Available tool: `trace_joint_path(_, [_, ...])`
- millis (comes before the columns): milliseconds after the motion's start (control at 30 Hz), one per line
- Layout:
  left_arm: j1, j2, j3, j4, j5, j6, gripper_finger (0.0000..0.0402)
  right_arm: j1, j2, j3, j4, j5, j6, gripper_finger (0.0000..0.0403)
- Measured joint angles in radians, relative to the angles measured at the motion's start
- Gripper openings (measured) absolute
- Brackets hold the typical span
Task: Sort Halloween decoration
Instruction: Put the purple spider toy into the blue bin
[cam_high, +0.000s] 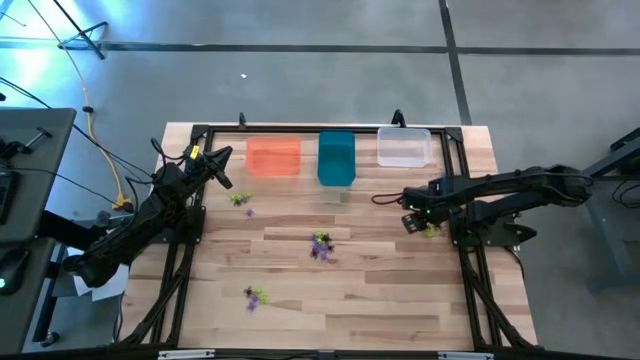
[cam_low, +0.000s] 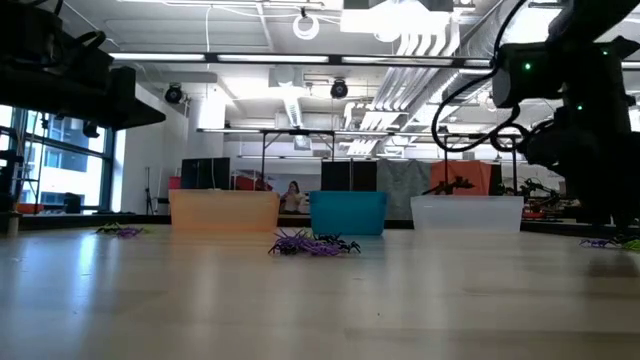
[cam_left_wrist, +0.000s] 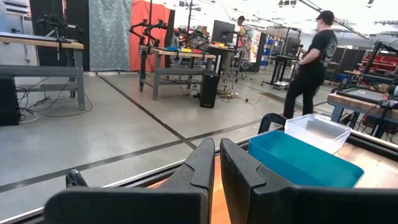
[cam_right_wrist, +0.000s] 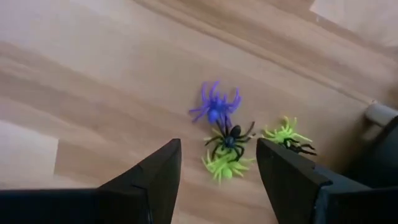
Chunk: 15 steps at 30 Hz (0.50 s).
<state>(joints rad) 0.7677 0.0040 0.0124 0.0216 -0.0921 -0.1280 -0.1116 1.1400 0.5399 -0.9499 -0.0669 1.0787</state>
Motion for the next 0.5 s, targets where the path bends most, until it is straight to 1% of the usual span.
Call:
trace_joint_path(200, [0.0, 0.0, 0.0, 0.0, 0.0, 0.0, 0.0015, 0.0, 0.0, -0.017, 0.083, 0.046, 0.06, 0.0206])
trace_joint_path(300, [0.0, 0.0, 0.0, 0.0, 0.0, 0.0, 0.0015, 0.0, 0.005, -0.017, 0.09, 0.059, 0.086, 0.0206])
trace_joint_path(500, [0.0, 0.0, 0.0, 0.0, 0.0, 0.0, 0.0015, 0.0, 0.084, -0.017, 0.107, 0.059, 0.096, 0.0206])
